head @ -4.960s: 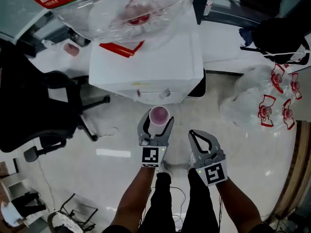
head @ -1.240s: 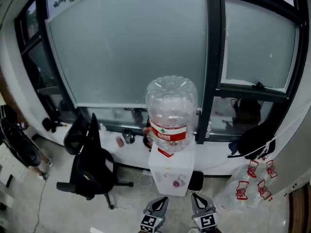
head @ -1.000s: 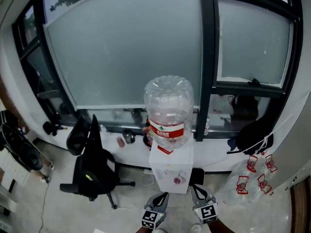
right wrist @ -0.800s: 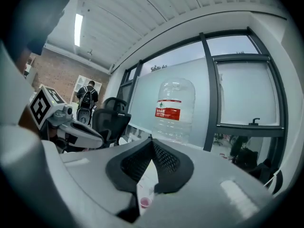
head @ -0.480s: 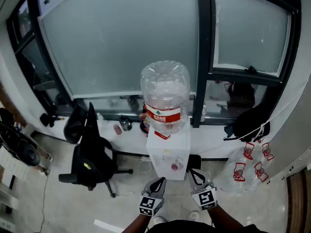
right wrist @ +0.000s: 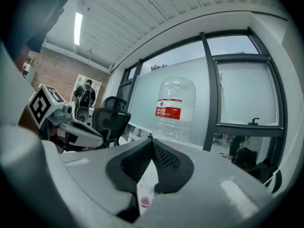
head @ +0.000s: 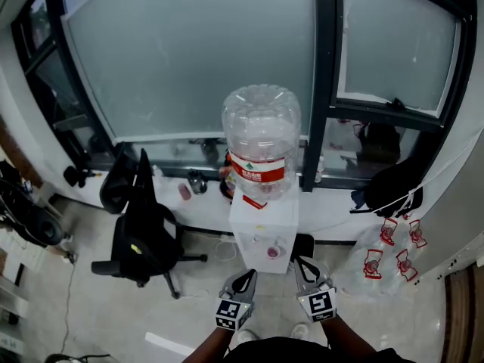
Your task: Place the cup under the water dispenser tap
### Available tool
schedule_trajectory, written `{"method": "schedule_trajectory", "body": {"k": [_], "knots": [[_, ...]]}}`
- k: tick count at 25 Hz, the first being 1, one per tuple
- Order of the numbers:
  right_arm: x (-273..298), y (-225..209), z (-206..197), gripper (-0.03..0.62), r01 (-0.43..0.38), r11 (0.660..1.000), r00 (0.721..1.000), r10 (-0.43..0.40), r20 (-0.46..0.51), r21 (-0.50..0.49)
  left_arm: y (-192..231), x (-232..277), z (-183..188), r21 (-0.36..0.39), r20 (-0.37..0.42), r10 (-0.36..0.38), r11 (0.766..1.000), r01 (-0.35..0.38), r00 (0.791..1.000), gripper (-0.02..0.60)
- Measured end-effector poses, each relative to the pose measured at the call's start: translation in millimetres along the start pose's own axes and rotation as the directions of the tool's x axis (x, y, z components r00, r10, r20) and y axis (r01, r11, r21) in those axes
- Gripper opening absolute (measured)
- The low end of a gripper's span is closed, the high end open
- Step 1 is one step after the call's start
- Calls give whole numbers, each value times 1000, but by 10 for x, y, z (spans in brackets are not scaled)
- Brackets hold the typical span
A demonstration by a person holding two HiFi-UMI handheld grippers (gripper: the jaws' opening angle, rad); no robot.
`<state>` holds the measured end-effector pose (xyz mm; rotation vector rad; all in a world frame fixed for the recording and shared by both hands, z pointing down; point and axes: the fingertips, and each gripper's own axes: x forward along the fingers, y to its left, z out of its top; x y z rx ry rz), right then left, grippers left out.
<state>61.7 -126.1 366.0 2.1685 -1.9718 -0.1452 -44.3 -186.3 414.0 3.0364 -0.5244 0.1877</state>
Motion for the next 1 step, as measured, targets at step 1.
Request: {"method": "schedule_trajectory", "body": {"k": [1], "knots": [[-1, 8, -10, 2, 0, 1000, 1000, 0, -1, 2, -3, -6, -11, -2, -2, 1, 1000, -1, 1000, 17]]}}
